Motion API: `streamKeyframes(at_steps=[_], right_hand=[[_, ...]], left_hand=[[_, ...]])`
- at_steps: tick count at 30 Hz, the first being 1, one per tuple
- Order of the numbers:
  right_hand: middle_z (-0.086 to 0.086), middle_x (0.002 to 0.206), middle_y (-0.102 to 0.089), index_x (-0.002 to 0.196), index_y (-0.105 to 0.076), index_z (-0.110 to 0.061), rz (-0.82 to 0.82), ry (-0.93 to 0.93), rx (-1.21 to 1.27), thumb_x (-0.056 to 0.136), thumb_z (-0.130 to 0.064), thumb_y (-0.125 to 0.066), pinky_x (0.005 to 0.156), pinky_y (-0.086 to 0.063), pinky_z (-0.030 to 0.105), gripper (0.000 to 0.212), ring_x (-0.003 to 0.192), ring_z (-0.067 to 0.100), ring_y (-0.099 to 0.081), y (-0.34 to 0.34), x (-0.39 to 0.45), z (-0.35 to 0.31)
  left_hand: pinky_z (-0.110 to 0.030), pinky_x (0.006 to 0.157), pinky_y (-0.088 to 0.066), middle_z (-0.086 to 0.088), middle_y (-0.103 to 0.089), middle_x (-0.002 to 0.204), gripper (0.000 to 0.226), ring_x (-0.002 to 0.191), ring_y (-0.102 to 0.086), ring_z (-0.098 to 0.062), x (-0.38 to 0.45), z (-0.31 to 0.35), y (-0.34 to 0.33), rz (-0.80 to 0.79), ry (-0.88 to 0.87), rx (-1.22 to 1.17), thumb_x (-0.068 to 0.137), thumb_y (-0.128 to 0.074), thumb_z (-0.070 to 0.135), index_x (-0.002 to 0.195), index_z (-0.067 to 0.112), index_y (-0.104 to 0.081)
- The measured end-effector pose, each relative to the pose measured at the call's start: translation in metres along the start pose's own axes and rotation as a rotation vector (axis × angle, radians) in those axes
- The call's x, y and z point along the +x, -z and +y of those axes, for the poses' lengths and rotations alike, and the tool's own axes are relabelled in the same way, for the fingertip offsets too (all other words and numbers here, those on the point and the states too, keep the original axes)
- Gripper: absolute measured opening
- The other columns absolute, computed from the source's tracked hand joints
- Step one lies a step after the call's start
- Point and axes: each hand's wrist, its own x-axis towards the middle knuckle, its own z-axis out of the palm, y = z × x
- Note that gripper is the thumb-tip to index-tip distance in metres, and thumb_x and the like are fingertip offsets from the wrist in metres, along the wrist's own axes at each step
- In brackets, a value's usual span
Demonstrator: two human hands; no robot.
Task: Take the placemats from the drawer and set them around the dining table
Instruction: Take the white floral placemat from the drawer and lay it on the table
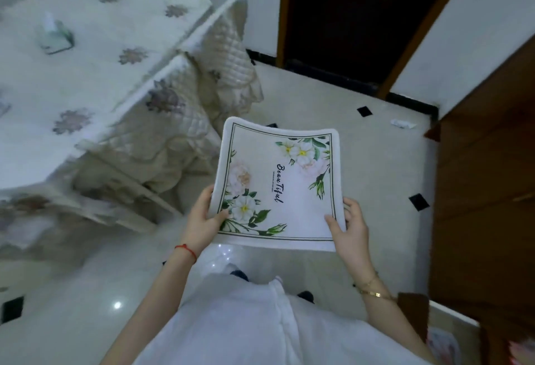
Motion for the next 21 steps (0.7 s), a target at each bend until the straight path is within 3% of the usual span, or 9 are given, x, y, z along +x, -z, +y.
streamKeyframes(at_steps=[5,9,15,21], right_hand=[[-0.002,0.119,-0.065,0.125,-0.05,-0.018,-0.169,0.073,-0.024,0.09,-0.01,-0.065,0.101,-0.048,0.035,0.039,0.112,0.01,-0.061,-0.1,0.044,-0.043],[-0.009,0.114,-0.065,0.121,-0.05,-0.022,-0.273,0.122,-0.002,0.09,-0.008,-0.064,0.098,-0.05,0.03,0.037,0.105,0.0,-0.063,-0.171,0.076,-0.079],[-0.006,0.112,-0.068,0.125,-0.052,-0.017,-0.414,0.173,-0.018,0.09,-0.009,-0.065,0.095,-0.052,0.037,0.038,0.102,0.006,-0.065,-0.258,0.14,-0.124],[0.0,0.114,-0.068,0.125,-0.051,-0.017,-0.564,0.266,-0.023,0.09,-0.008,-0.065,0.089,-0.054,0.027,0.039,0.103,0.01,-0.066,-0.332,0.228,-0.175]], left_hand=[[-0.015,0.078,-0.053,0.005,-0.06,0.12,0.057,0.104,-0.062,-0.003,0.022,-0.003,0.089,0.186,0.006,-0.043,0.085,-0.058,-0.009,0.13,0.023,-0.048],[-0.017,0.081,-0.053,0.005,-0.061,0.118,0.056,0.102,-0.062,-0.004,0.044,0.0,0.148,0.313,-0.017,-0.046,0.085,-0.059,-0.008,0.127,0.026,-0.049],[-0.025,0.085,-0.054,0.006,-0.062,0.118,0.058,0.104,-0.062,-0.01,0.089,0.002,0.207,0.489,0.018,-0.094,0.083,-0.062,-0.006,0.125,0.032,-0.05],[-0.024,0.082,-0.055,0.009,-0.065,0.111,0.059,0.1,-0.065,-0.008,0.158,0.015,0.245,0.622,0.004,-0.153,0.084,-0.061,-0.007,0.112,0.044,-0.051]])
